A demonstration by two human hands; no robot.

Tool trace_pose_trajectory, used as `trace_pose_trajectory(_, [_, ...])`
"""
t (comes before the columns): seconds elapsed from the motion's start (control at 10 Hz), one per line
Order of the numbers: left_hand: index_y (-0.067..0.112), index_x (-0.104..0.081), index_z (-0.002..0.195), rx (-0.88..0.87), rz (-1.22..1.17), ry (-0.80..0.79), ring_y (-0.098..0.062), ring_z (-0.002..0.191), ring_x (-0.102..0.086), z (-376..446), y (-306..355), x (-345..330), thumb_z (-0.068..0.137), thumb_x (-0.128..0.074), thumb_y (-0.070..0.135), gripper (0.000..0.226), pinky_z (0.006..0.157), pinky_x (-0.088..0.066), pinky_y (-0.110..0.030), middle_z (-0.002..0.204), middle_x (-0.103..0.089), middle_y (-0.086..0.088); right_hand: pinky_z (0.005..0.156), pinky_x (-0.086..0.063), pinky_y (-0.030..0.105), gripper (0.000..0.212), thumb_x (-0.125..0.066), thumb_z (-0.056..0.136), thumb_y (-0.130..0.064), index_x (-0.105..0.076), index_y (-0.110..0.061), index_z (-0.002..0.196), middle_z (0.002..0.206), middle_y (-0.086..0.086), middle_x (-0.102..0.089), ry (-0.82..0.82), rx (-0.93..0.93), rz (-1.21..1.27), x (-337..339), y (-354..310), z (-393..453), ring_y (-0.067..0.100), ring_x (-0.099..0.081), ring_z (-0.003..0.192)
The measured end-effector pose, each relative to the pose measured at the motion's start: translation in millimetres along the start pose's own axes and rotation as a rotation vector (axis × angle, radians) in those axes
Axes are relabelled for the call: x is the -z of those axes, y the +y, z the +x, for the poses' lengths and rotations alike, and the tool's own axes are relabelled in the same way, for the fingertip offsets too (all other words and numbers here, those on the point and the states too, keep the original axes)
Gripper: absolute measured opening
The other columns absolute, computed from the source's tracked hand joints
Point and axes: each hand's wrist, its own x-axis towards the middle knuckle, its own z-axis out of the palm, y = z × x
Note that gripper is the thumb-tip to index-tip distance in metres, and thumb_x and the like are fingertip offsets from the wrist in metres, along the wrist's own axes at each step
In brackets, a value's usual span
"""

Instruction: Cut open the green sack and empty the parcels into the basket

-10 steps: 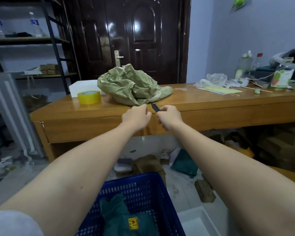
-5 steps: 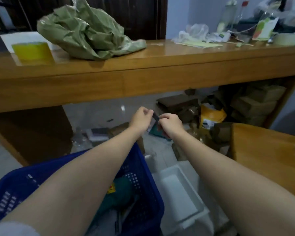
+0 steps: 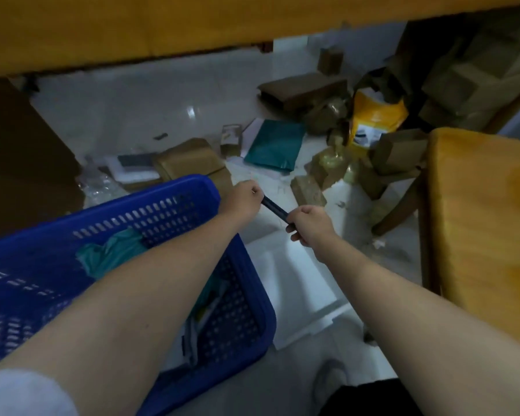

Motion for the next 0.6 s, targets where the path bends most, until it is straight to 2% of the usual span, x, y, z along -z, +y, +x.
trace_pose_trajectory(0.1, [0.014, -0.067, 0.095, -0.116, 0.394, -0.097, -0.028, 0.096, -0.060, 15, -18, -25, 0.097, -0.047, 0.015, 0.020, 0.066, -0.037, -0.031, 0.103, -0.066, -0.008, 0.044, -0.037, 0.024, 0.020, -0.051, 0.089, -0.006, -0.060, -0.010, 0.072, 0.070, 0.012, -0.064, -0.011, -0.077, -0.030, -9, 30, 20, 0.020, -0.055, 0.050])
trace_pose_trajectory(0.2, [0.016, -0.069, 0.103, -0.227, 0.769, -0.221, -0.026, 0.104, -0.055, 23, -28, -50, 0.094, -0.047, 0.010, 0.025, 0.076, -0.030, -0.032, 0.113, -0.063, -0.006, 0.049, -0.039, 0.025, 0.020, -0.046, 0.090, -0.004, -0.060, -0.007, 0.077, 0.072, 0.014, -0.066, -0.036, -0.170, -0.095, -19, 59, 36, 0.021, -0.057, 0.054])
trace_pose_trajectory(0.3, [0.014, -0.063, 0.103, -0.179, 0.883, -0.419, -0.019, 0.082, -0.053, 28, -34, -73, 0.095, -0.044, 0.005, 0.023, 0.071, -0.035, -0.031, 0.099, -0.059, -0.004, 0.052, -0.038, 0.027, 0.020, -0.041, 0.087, -0.004, -0.058, -0.008, 0.076, 0.073, 0.014, -0.067, -0.047, -0.228, -0.139, -27, 84, 50, 0.022, -0.053, 0.055])
trace_pose_trajectory(0.4, [0.010, -0.062, 0.107, -0.129, 0.893, -0.476, -0.015, 0.063, -0.042, 32, -36, -89, 0.095, -0.045, 0.003, 0.022, 0.067, -0.039, -0.031, 0.075, -0.044, 0.000, 0.054, -0.039, 0.028, 0.022, -0.038, 0.086, -0.004, -0.055, -0.010, 0.074, 0.075, 0.013, -0.066, -0.046, -0.271, -0.146, -36, 103, 59, 0.023, -0.052, 0.055])
trace_pose_trajectory(0.5, [0.009, -0.063, 0.116, -0.150, 0.911, -0.488, -0.021, 0.082, -0.055, 34, -45, -97, 0.096, -0.047, 0.006, 0.026, 0.071, -0.042, -0.032, 0.088, -0.055, -0.004, 0.057, -0.041, 0.027, 0.022, -0.041, 0.089, -0.005, -0.063, -0.010, 0.088, 0.085, 0.014, -0.064, -0.068, -0.255, -0.160, -46, 114, 68, 0.025, -0.055, 0.065])
trace_pose_trajectory(0.6, [0.017, -0.055, 0.134, -0.101, 0.902, -0.501, -0.024, 0.109, -0.058, 35, -50, -102, 0.097, -0.046, 0.011, 0.038, 0.073, -0.040, -0.033, 0.126, -0.057, -0.007, 0.074, -0.040, 0.026, 0.039, -0.047, 0.092, -0.010, -0.059, -0.016, 0.129, 0.113, 0.010, -0.062, -0.072, -0.201, -0.235, -53, 113, 72, 0.021, -0.054, 0.089])
